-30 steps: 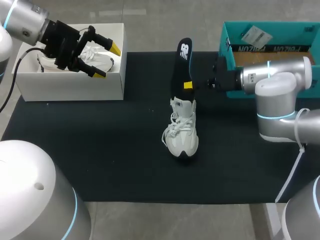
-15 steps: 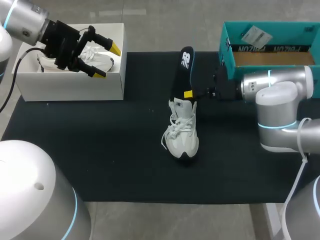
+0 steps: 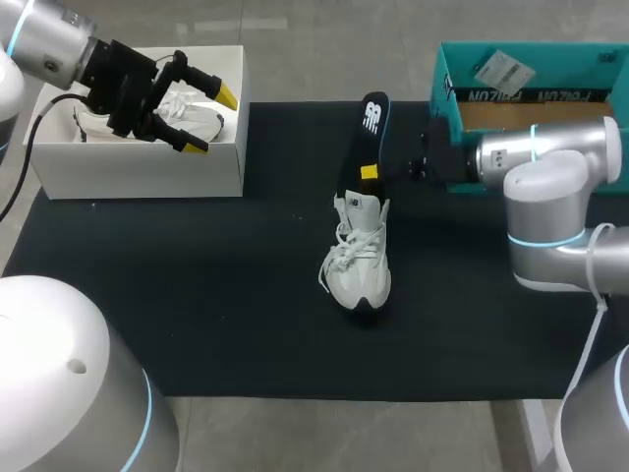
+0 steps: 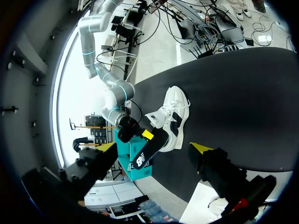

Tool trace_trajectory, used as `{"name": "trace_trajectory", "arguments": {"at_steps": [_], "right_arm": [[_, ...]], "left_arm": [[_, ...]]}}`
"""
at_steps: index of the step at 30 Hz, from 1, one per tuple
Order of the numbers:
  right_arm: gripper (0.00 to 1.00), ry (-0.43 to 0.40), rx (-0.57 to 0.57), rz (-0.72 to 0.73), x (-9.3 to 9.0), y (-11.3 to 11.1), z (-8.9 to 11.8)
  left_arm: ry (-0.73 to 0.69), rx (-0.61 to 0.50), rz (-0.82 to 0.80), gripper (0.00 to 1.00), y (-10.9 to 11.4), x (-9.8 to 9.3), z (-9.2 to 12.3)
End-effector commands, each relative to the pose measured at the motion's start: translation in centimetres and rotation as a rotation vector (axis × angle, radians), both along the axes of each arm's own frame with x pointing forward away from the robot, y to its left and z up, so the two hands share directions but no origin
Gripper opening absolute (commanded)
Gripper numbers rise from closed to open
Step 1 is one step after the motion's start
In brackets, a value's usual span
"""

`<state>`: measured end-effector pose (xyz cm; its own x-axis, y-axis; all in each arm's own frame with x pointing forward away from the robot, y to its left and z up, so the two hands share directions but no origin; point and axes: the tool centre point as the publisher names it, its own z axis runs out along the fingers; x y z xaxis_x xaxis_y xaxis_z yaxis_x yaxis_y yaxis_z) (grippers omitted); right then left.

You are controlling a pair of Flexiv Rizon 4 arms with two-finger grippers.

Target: Take the shoe out of the shoebox, open the shoe tongue, remove and reinsert the insole, then place the shoe into the shoebox

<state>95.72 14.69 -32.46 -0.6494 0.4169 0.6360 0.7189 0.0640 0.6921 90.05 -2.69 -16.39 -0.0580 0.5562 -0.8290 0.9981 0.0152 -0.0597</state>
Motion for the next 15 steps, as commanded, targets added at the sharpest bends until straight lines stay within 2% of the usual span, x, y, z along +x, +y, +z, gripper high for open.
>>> {"name": "trace_trajectory", "arguments": {"at_steps": [1,2,4,9,15], "right_arm": [[0.31,0.003,-0.018,0.017,1.2,-0.4,0.6],[0.25,0.002,-0.019,0.017,1.3,-0.4,0.7],[0.0,-0.001,-0.023,0.018,1.6,-0.6,0.8],[0.0,0.013,-0.034,0.026,1.6,-0.6,0.4],[0.0,0.052,-0.059,0.028,0.3,-0.4,-0.7]], "left_arm": [[0.0,0.002,-0.001,1.0,0.0,0.0,0.0],[0.0,0.002,-0.001,1.0,0.0,0.0,0.0],[0.0,0.002,-0.001,1.0,0.0,0.0,0.0],[0.0,0.002,-0.001,1.0,0.0,0.0,0.0],[0.0,0.002,-0.001,1.0,0.0,0.0,0.0]]}}
